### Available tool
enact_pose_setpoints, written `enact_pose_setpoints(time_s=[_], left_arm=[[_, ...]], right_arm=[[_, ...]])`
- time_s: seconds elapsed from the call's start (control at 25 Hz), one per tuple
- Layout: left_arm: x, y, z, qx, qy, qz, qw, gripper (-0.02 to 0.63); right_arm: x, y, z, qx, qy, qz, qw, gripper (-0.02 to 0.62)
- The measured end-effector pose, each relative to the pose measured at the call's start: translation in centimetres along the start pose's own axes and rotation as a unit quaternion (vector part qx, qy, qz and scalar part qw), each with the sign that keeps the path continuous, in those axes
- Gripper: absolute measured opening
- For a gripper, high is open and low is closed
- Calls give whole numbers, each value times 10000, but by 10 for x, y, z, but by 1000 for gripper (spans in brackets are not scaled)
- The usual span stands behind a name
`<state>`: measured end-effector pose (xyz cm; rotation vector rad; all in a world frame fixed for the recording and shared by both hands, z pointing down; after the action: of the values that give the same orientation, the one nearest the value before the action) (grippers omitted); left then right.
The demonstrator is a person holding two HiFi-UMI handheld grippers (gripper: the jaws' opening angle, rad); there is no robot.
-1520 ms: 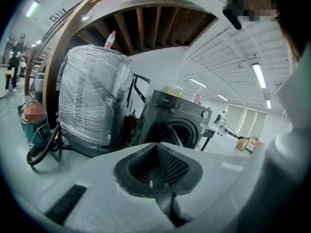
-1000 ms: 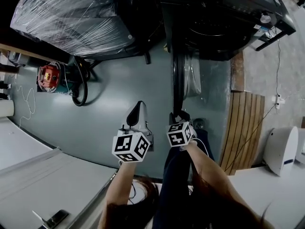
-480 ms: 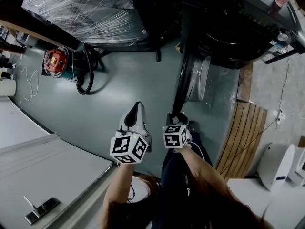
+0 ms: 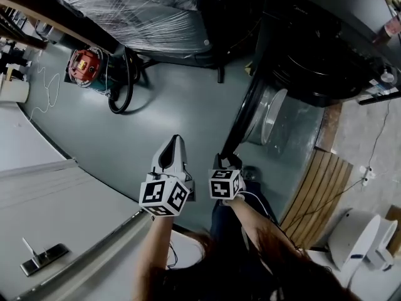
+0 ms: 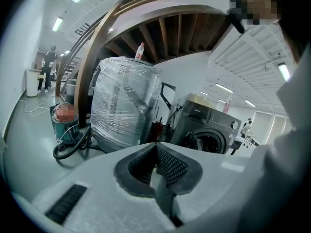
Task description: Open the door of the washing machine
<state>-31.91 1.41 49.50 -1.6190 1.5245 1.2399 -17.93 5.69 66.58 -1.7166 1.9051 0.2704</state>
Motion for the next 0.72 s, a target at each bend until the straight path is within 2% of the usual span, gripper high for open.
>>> enact_pose_setpoints(time_s=[0.2, 0.44, 0.72], left_arm=[[3, 8, -1, 161, -61, 81, 9998, 14], [4, 40, -3, 328, -44, 155, 9993, 14], [8, 66, -22, -36, 92, 10, 10000, 14]], right_arm=[[5, 10, -7, 107, 49, 7, 9999, 107], [11, 27, -14, 90, 50, 99, 9999, 109], [23, 47, -27, -81, 53, 26, 9999, 112]])
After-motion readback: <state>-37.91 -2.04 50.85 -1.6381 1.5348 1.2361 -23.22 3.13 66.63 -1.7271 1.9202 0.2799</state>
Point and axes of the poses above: the fingertips, and each gripper's own axes: z backward along the fingers, y to its left, x out of its top, the point moved 5 cm from there along z, backward along the fingers, and after that the axes turned 8 degrees about -z, right-handed, at the moved point
